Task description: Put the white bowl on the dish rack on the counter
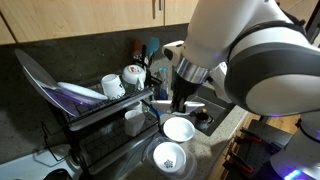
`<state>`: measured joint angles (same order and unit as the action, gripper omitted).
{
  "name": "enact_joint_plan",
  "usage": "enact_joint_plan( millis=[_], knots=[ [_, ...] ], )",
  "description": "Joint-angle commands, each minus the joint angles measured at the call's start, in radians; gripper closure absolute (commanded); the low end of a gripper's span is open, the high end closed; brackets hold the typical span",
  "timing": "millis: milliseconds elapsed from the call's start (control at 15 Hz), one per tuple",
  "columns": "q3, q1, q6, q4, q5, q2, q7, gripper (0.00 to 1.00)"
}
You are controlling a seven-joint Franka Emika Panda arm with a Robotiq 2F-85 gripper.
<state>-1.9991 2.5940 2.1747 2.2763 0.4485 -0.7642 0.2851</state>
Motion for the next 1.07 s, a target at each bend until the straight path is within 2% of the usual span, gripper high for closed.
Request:
enact_joint_plan(
  millis=[0,67,133,200,333,1000],
  knots=[
    [-0.03,0.026,0.009,-0.012,-0.062,0.07,-0.031,0.96],
    [-0.028,0.024,0.007,-0.015,-0.068,0.081,-0.035,0.96],
    [-0.016,-0.002,-0.008,-0.015,-0.019,0.049,-0.002,0.96],
    [-0.025,0.019,0.007,-0.018,-0.07,0.102,-0.04,0.96],
    [-0.023,0.014,0.002,-0.022,-0.078,0.122,-0.043,0.96],
    [-0.002,-0.019,0.034,-0.023,-0.074,0.217,-0.044,0.96]
  ],
)
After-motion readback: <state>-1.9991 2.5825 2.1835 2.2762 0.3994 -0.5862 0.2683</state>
